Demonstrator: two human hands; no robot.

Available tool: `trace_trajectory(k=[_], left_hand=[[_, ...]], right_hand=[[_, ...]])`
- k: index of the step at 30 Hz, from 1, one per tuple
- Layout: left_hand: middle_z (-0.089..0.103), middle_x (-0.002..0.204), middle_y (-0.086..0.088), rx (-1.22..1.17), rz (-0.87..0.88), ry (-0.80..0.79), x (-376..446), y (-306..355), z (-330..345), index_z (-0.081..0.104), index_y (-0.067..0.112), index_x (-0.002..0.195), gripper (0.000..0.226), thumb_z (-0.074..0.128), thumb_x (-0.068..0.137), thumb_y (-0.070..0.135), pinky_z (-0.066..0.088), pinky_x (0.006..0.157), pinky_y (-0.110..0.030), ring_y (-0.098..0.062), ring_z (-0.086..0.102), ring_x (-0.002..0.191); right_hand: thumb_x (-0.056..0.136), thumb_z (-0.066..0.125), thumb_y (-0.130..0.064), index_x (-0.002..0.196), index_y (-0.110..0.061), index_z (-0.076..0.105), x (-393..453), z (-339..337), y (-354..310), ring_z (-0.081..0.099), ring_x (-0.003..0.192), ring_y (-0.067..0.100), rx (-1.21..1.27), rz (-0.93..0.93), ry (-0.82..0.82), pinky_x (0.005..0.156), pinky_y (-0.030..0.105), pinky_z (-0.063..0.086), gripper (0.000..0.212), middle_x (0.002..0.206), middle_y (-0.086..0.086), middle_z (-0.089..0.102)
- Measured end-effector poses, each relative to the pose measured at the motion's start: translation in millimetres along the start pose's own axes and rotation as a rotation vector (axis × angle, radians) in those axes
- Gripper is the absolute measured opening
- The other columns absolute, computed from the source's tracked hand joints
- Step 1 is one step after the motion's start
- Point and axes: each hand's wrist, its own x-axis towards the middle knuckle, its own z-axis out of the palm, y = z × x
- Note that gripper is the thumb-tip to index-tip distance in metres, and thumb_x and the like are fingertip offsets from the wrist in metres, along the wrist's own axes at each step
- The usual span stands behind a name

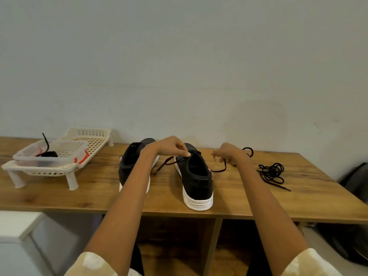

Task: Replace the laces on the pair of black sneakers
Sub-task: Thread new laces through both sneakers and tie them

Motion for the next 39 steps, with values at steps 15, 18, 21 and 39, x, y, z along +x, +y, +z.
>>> trace_trajectory(k=[15, 18, 21, 39], left_hand=[[0.063, 0.056, 0.004, -0.161, 0.005, 0.097, 0, 10, 5, 0.063, 0.009, 0.091, 0.011, 0.064, 0.09, 0.02, 0.043, 0.055, -0.024, -0.023, 0.053, 0.062], [0.06, 0.057, 0.004, -0.119, 0.013, 0.027, -3, 10, 4, 0.065, 0.012, 0.103, 0.012, 0.056, 0.094, 0.013, 0.042, 0.055, -0.022, -0.02, 0.051, 0.062], [0.055, 0.06, -0.001, -0.113, 0.026, 0.006, -7, 6, -2, 0.067, 0.012, 0.108, 0.02, 0.052, 0.094, 0.008, 0.039, 0.056, -0.023, -0.014, 0.047, 0.058], [0.068, 0.074, 0.008, -0.043, 0.087, 0.186, 6, 0, 13, 0.073, 0.015, 0.094, 0.016, 0.071, 0.083, 0.026, 0.05, 0.073, -0.027, -0.006, 0.059, 0.065]], right_hand=[[0.085, 0.069, -0.035, 0.116, 0.001, 0.064, -5, -2, -20, 0.057, 0.091, 0.011, 0.146, -0.164, -0.221, 0.067, 0.023, 0.044, 0.048, 0.106, 0.006, 0.065], [0.083, 0.07, -0.036, 0.113, 0.012, 0.058, -3, -5, -11, 0.055, 0.078, 0.005, 0.175, -0.187, -0.161, 0.063, 0.025, 0.038, 0.058, 0.094, 0.008, 0.059], [0.085, 0.067, -0.033, 0.087, 0.004, 0.062, -4, -10, -2, 0.056, 0.082, 0.003, 0.18, -0.204, -0.134, 0.062, 0.024, 0.039, 0.037, 0.1, 0.001, 0.063], [0.091, 0.061, -0.03, 0.088, -0.009, 0.072, 1, 4, -4, 0.061, 0.074, 0.009, 0.325, -0.507, -0.048, 0.066, 0.009, 0.046, 0.024, 0.074, -0.001, 0.067]])
